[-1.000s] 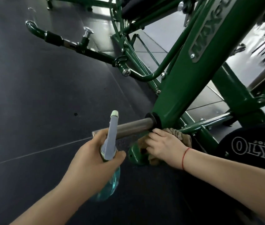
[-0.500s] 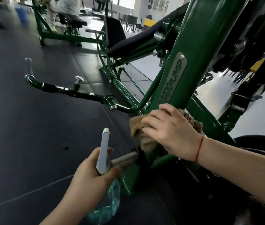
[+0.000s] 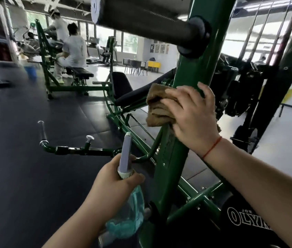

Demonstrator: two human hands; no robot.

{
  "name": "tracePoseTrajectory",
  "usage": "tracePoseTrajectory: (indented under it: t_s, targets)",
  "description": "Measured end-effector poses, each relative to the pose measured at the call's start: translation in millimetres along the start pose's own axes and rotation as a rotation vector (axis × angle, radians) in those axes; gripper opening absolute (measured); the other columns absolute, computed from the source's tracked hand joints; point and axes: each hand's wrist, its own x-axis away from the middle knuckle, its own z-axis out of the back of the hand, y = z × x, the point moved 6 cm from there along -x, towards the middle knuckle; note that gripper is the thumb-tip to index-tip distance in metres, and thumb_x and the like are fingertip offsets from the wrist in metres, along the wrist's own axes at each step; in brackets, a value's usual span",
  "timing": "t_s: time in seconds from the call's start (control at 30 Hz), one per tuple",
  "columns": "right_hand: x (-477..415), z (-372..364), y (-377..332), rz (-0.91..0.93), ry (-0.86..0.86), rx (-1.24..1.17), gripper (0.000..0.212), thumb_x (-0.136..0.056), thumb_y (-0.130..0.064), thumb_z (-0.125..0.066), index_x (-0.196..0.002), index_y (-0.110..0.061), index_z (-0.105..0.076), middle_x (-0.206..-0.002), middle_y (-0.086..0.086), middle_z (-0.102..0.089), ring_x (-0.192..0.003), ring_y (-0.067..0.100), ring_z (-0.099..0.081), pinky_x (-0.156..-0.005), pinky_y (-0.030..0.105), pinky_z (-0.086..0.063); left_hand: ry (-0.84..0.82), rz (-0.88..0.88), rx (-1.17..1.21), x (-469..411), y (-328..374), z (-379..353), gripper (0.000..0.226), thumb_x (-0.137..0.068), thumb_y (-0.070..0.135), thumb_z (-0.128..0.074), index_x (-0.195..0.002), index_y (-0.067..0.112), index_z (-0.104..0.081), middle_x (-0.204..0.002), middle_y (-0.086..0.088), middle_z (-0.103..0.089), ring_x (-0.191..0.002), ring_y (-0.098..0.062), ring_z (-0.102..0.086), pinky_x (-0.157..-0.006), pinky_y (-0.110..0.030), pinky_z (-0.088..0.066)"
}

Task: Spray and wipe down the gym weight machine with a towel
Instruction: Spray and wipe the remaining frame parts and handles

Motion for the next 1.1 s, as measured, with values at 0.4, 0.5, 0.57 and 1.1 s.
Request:
tracePoseTrajectory:
  t_s: [0.4,0.5,0.57,1.1]
  targets:
    - [16,25,24,-0.213,0.139,-0.487,0.042,-0.067,-0.016,-0.063,-0.108,-0.018,-0.075,-0.115,-0.002,-0.067,-0.111,0.027,-0.057,-0.108,0.058,-0.037,0.014,-0.102,-0.001,-3,74,-21,0.023,-0.083,0.007,-0.075,-0.087,0.028,-0.069,-0.069,-0.001,-0.070,-0.061,-0.017,-0.059,-0.055,-0.026,-0.048]
    - [-13,75,67,-0.423,0.491,-0.536,0.042,-0.073,-0.024,-0.055,-0.108,-0.011,-0.074,-0.117,0.006,-0.064,-0.111,0.028,-0.056,-0.100,0.043,-0.043,0.057,-0.111,0.028,-10,85,-21,0.021,-0.083,0.008,-0.076,-0.092,0.026,-0.069,-0.073,0.000,-0.072,-0.068,-0.018,-0.064,-0.067,-0.034,-0.052]
    - [-44,100,92,-0.555,0.646,-0.579,0.043,-0.076,-0.026,-0.056,-0.113,-0.011,-0.071,-0.119,0.003,-0.059,-0.111,0.018,-0.051,-0.098,0.032,-0.044,0.069,-0.101,0.054,-17,89,-23,0.019,-0.081,0.008,-0.076,-0.093,0.020,-0.068,-0.072,-0.007,-0.067,-0.067,-0.023,-0.059,-0.065,-0.038,-0.050]
    - [-219,33,64,-0.268,-0.699,-0.607,0.051,-0.095,-0.059,-0.035,-0.068,-0.021,-0.055,-0.072,-0.003,-0.056,-0.066,0.018,-0.051,-0.056,0.031,-0.032,0.050,0.270,-0.005,-47,136,60,0.026,-0.086,0.008,-0.073,-0.104,0.023,-0.064,-0.075,-0.004,-0.062,-0.058,-0.014,-0.050,-0.055,-0.028,-0.045]
